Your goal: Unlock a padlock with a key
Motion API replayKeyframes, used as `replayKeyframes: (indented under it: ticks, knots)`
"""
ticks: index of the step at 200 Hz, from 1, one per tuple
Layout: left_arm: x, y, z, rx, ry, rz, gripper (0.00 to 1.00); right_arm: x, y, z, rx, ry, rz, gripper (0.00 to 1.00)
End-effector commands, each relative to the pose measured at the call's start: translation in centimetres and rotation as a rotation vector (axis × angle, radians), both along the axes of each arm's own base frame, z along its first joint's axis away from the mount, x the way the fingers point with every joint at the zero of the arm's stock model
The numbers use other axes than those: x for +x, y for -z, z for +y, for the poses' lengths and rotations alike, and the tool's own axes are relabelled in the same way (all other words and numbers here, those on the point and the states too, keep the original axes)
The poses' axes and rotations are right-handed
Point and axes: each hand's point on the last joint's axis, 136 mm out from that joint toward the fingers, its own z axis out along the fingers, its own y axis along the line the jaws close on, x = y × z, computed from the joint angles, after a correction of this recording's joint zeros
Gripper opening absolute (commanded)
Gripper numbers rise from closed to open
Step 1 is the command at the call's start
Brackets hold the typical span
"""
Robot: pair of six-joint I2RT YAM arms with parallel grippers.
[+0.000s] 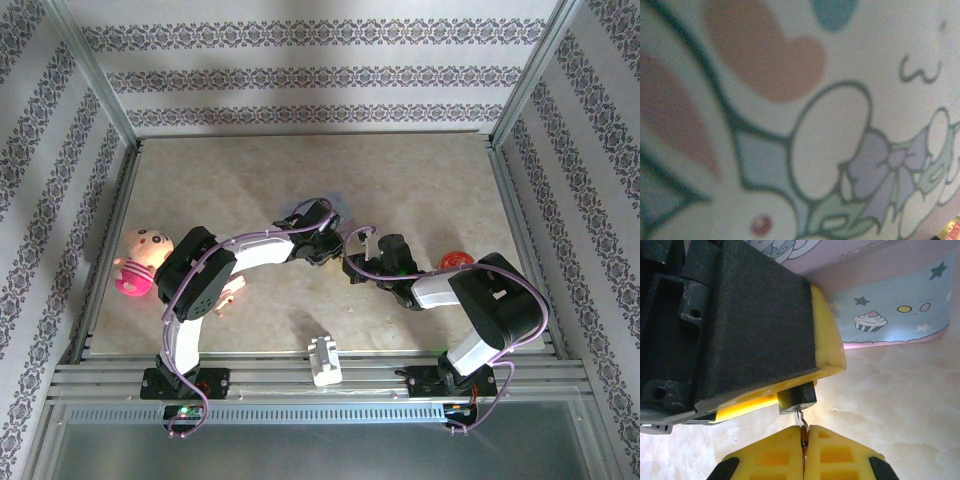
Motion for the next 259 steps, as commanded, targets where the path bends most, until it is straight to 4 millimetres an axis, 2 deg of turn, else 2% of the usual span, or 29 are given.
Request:
replayKeyframes:
  ticks: [1, 20, 45, 69, 94, 102, 107, 113, 117, 127, 183, 213, 244, 259]
  knots:
    - [-5.5, 3.4, -1.1, -0.04, 0.066, 0.251, 0.02, 3.0, -6.5, 1.9, 0.137, 0.007, -0.203, 0.0]
    - [-5.6, 3.4, -1.2, -0.052, 0.065, 0.25, 0.14, 3.3, -6.3, 2.0, 0.147, 0.02, -0.185, 0.0]
    - [-5.3, 3.0, -1.5, -0.066, 0.075, 0.227, 0.21, 3.5, -6.1, 2.2, 0.173, 0.036, -0.165, 0.0]
    - [-4.9, 2.4, -1.7, -0.078, 0.079, 0.2, 0.33, 3.4, -6.1, 2.2, 0.192, 0.048, -0.159, 0.0]
    - [-4.5, 2.0, -1.9, -0.101, 0.079, 0.157, 0.41, 3.2, -6.2, 2.1, 0.196, 0.058, -0.155, 0.0]
    - [-4.2, 1.7, -2.0, -0.118, 0.081, 0.134, 0.46, 3.2, -6.3, 2.0, 0.199, 0.064, -0.155, 0.0]
    - [-4.1, 1.6, -2.1, -0.129, 0.082, 0.119, 0.56, 3.2, -6.2, 2.0, 0.199, 0.069, -0.151, 0.0]
    - [-4.0, 1.5, -2.1, -0.141, 0.08, 0.1, 0.6, 3.2, -6.2, 1.9, 0.2, 0.079, -0.149, 0.0]
    - [-3.9, 1.3, -2.2, -0.15, 0.081, 0.086, 0.67, 3.2, -6.2, 1.8, 0.2, 0.086, -0.145, 0.0]
    - [-3.5, 1.0, -2.2, -0.169, 0.075, 0.049, 0.77, 3.2, -6.1, 1.7, 0.203, 0.099, -0.139, 0.0]
    - [-2.7, 0.4, -0.4, -0.202, 0.013, -0.084, 0.79, 3.3, -5.8, 1.3, 0.198, 0.142, -0.129, 0.0]
    - [-2.0, -0.2, 1.1, -0.218, -0.04, -0.171, 0.71, 3.4, -5.9, 1.1, 0.209, 0.163, -0.114, 0.0]
    - [-1.7, -0.4, 2.2, -0.189, -0.06, -0.21, 0.69, 3.4, -5.7, 1.1, 0.219, 0.175, -0.099, 0.0]
    - [-1.4, -0.3, 2.8, -0.18, -0.08, -0.235, 0.65, 3.3, -5.6, 1.1, 0.22, 0.178, -0.092, 0.0]
